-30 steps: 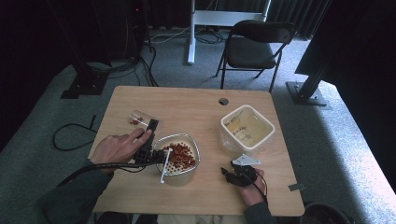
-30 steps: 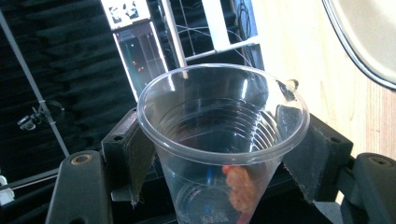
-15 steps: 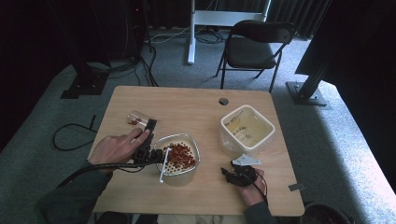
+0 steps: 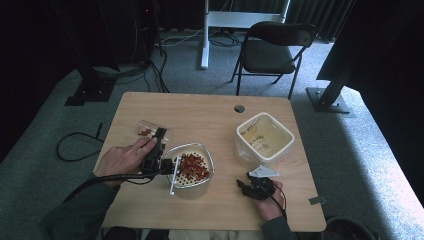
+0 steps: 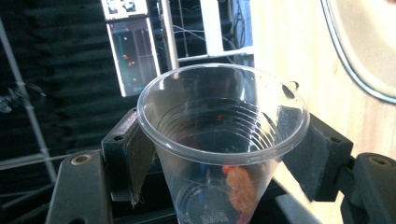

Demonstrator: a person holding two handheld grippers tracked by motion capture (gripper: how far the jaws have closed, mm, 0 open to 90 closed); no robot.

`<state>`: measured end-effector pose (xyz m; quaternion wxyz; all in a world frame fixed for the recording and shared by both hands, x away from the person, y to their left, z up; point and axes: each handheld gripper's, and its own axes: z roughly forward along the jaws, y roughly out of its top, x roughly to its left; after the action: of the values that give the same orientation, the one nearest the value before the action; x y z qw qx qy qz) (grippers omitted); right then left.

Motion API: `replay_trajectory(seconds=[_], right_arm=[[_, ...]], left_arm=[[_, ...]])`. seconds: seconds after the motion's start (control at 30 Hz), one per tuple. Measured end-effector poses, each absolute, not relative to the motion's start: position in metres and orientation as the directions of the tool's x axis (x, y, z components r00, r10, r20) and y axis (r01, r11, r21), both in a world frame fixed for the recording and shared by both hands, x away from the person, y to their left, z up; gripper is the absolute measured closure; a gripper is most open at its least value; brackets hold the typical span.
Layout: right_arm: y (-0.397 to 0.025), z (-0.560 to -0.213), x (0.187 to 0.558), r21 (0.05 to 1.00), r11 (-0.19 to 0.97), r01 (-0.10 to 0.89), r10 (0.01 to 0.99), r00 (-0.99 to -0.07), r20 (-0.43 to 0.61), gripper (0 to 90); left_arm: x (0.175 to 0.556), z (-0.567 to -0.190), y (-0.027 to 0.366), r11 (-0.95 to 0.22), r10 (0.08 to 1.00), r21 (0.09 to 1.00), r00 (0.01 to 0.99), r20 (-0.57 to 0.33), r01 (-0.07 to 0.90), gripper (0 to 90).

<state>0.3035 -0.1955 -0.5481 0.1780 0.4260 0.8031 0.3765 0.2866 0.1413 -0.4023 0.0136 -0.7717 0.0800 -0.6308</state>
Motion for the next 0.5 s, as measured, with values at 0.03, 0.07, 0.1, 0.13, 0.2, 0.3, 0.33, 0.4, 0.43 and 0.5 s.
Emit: replay_trajectory(seconds=[0.03, 0.07, 0.1, 0.13, 0.2, 0.3, 0.33, 0.4, 0.43, 0.5], right_arm=[[-0.196, -0.548, 0.304, 0.757, 0.353, 0.551, 0.818, -0.573, 0.036, 46.4], [-0.196, -0.548, 0.304, 0.757, 0.352, 0.551, 0.819, -0.573, 0.037, 46.4], [-0.196, -0.548, 0.304, 0.757, 0.353, 0.55, 0.818, -0.573, 0.035, 46.4], [-0.195, -0.548, 0.304, 0.757, 0.352, 0.55, 0.819, -0.573, 0.036, 46.3], [-0.196, -0.548, 0.304, 0.757, 0.351, 0.55, 0.819, -0.573, 0.037, 46.4], [-0.196, -0.548, 0.304, 0.758, 0.352, 0.55, 0.818, -0.574, 0.036, 46.4], [-0.196, -0.548, 0.304, 0.757, 0.351, 0.551, 0.819, -0.573, 0.038, 46.4], [-0.196, -0.548, 0.304, 0.758, 0.351, 0.55, 0.818, -0.574, 0.036, 46.4], [-0.196, -0.548, 0.304, 0.757, 0.351, 0.551, 0.818, -0.573, 0.038, 46.4], [-0.196, -0.548, 0.304, 0.757, 0.351, 0.551, 0.819, -0.573, 0.038, 46.4]], left_arm=[[0.287, -0.402, 0.142, -0.99, -0.119, -0.1, 0.197, 0.973, -0.104, 30.8], [0.287, -0.401, 0.142, -0.991, -0.101, -0.079, 0.209, 0.973, -0.109, 30.8], [0.288, -0.399, 0.143, -0.992, -0.072, -0.048, 0.224, 0.972, -0.113, 30.8], [0.288, -0.398, 0.144, -0.993, -0.034, -0.006, 0.238, 0.971, -0.115, 30.8], [0.29, -0.395, 0.147, -0.99, 0.039, 0.075, 0.274, 0.961, -0.119, 30.8], [0.294, -0.392, 0.15, -0.978, 0.129, 0.173, 0.319, 0.939, -0.115, 30.8], [0.295, -0.392, 0.151, -0.975, 0.145, 0.192, 0.331, 0.932, -0.112, 30.8], [0.298, -0.391, 0.154, -0.963, 0.2, 0.25, 0.354, 0.914, -0.102, 30.8], [0.3, -0.391, 0.156, -0.953, 0.233, 0.286, 0.368, 0.9, -0.098, 30.8], [0.303, -0.389, 0.159, -0.935, 0.284, 0.343, 0.394, 0.874, -0.088, 30.9]])
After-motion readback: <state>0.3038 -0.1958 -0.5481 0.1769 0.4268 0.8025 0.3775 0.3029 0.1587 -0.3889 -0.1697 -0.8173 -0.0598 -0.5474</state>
